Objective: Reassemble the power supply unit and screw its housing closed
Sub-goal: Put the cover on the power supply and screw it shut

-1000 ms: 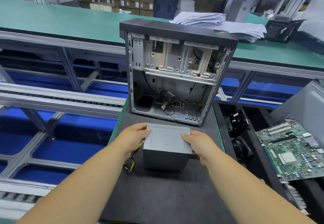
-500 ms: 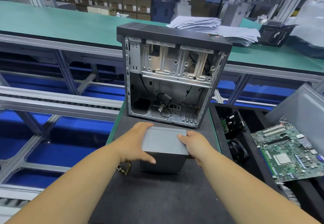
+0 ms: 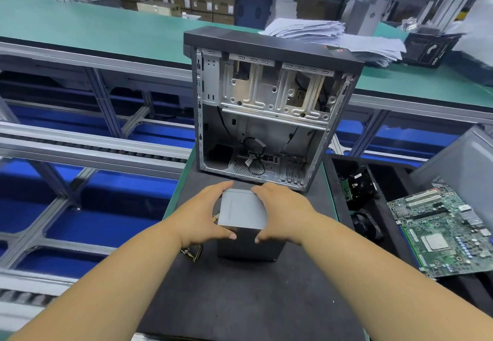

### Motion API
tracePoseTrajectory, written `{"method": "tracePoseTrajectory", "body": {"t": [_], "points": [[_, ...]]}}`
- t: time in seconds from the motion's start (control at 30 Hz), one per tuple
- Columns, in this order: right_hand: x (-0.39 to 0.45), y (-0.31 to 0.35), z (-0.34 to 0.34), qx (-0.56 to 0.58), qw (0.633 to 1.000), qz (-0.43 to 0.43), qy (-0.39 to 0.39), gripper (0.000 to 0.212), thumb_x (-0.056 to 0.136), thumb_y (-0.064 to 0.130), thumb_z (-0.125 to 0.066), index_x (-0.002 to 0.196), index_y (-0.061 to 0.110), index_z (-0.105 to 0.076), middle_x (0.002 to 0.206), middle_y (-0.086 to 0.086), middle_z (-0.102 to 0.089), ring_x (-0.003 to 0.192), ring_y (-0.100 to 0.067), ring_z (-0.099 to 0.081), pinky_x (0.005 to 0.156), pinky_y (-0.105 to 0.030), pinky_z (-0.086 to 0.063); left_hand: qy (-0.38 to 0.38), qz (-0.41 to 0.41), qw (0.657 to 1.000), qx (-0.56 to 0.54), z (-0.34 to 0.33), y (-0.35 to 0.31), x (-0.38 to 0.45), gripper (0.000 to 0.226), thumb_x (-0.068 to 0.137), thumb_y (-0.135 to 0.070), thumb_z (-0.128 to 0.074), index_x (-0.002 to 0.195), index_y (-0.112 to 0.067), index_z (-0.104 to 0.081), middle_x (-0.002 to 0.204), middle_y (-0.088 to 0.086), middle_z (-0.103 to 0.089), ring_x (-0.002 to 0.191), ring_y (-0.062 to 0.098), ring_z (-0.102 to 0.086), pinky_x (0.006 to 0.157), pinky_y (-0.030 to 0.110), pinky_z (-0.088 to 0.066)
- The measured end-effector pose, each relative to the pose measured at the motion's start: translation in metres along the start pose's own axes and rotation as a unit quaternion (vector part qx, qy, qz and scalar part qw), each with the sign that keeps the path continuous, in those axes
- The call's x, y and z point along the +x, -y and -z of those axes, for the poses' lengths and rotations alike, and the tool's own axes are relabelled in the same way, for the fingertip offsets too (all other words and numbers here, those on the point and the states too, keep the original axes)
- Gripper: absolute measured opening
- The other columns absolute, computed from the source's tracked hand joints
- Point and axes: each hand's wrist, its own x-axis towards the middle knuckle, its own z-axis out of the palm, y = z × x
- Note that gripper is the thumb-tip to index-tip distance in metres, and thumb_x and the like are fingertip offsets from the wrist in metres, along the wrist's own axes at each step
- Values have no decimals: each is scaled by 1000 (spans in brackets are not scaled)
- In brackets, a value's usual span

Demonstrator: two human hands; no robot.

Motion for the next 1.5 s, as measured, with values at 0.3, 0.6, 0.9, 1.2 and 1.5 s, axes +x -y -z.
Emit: {"method": "tracePoseTrajectory", "body": {"t": [0.3, 0.6, 0.9, 1.2, 1.5], "points": [[-12, -17, -14, 100, 993, 3, -61, 99, 57, 47, -77, 144, 32, -33, 134, 15, -41, 123, -16, -42, 96, -34, -46, -95, 16, 992, -77, 28, 11, -38, 90, 74, -54, -77, 148, -47, -27, 142, -31, -34, 131, -10, -30, 97, 6, -28], [-33, -38, -12, 421, 892, -87, -144, 88, 46, 42, -88, 122, 51, -44, 123, 38, -41, 116, 7, -44, 84, -17, -44, -288, 313, 875, -231, 21, 57, -29, 20, 89, -17, -48, 101, -25, -60, 110, 7, -65, 101, 28, -60, 81, 38, -47], [-32, -35, -18, 679, 720, -87, -115, 87, 48, 6, -85, 129, 19, -55, 124, -7, -66, 106, -16, -66, 77, -25, -55, 107, 114, 904, -398, -20, 22, -20, 84, 61, -26, -85, 135, -25, -45, 132, -6, -63, 124, 8, -57, 105, 29, -44], [-37, -32, -2, 654, 753, -70, -38, 73, 77, 6, -79, 140, 24, -47, 131, 2, -61, 116, -14, -61, 100, -29, -48, -75, 103, 841, -526, -13, -9, -14, 87, 46, -39, -90, 125, -27, -57, 118, 5, -71, 103, 24, -70, 80, 39, -58], [-24, -43, 17, 415, 898, -88, -115, 14, 90, 15, -66, 95, 29, -64, 79, 10, -60, 72, -15, -54, 72, -34, -49, -47, 42, 995, 74, 14, -38, -15, 82, 37, -69, -81, 108, -45, -47, 105, -25, -53, 96, 0, -54, 82, 27, -47]]}}
